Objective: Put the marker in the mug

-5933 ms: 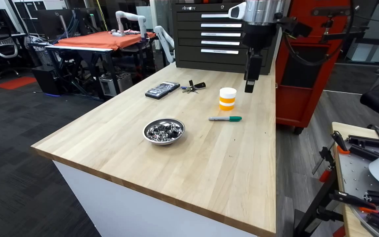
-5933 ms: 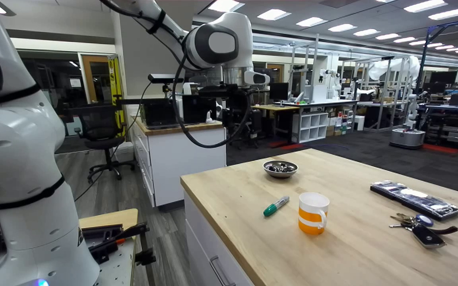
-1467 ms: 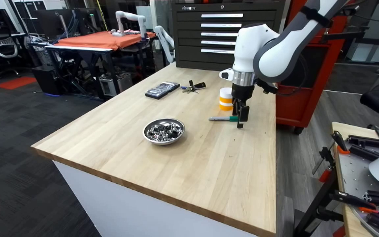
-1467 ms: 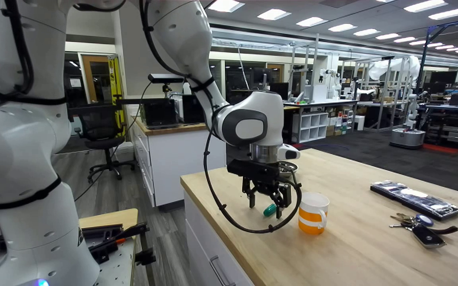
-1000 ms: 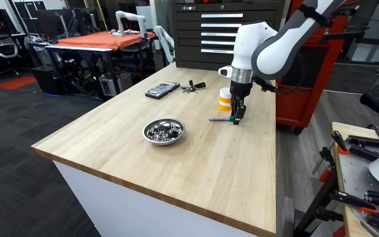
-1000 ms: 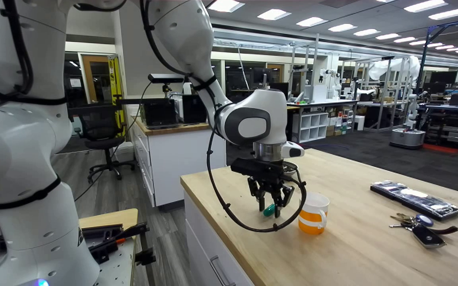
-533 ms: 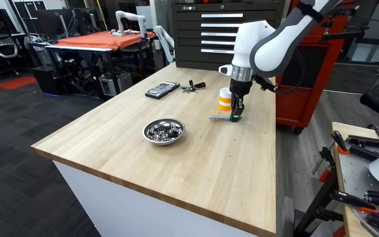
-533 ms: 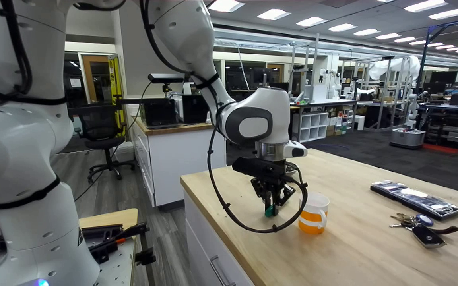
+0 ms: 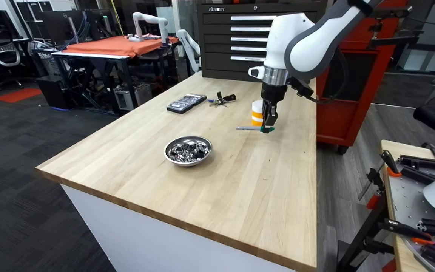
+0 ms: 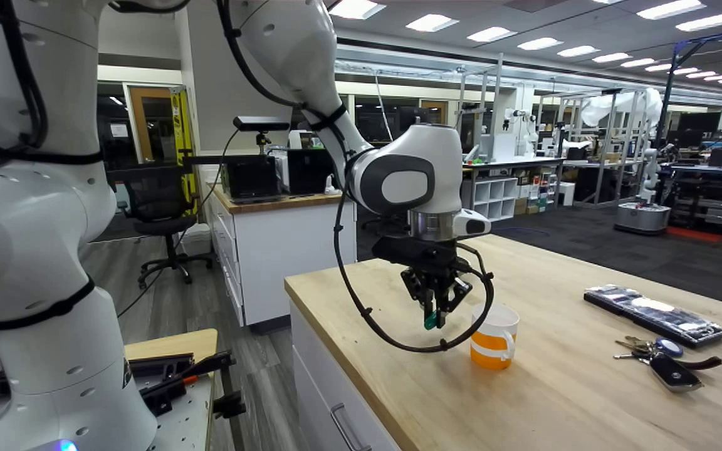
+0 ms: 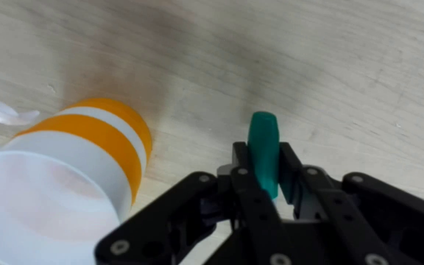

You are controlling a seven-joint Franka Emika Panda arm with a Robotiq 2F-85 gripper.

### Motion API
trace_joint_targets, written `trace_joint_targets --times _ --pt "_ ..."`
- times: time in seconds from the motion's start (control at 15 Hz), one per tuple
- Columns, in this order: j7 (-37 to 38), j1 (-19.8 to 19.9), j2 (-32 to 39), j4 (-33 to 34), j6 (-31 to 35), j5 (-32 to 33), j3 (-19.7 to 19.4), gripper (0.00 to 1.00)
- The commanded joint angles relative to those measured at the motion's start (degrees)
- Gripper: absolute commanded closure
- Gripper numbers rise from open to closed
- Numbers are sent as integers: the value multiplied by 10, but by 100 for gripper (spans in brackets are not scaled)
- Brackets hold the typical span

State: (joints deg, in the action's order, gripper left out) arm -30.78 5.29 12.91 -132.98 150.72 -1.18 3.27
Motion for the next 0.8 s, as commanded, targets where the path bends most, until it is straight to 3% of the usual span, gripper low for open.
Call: trace_joint_targets --times 0.0,0.73 --pt "-7 2 -37 14 -64 5 0 94" --pt "10 -8 -66 126 -260 68 -26 94"
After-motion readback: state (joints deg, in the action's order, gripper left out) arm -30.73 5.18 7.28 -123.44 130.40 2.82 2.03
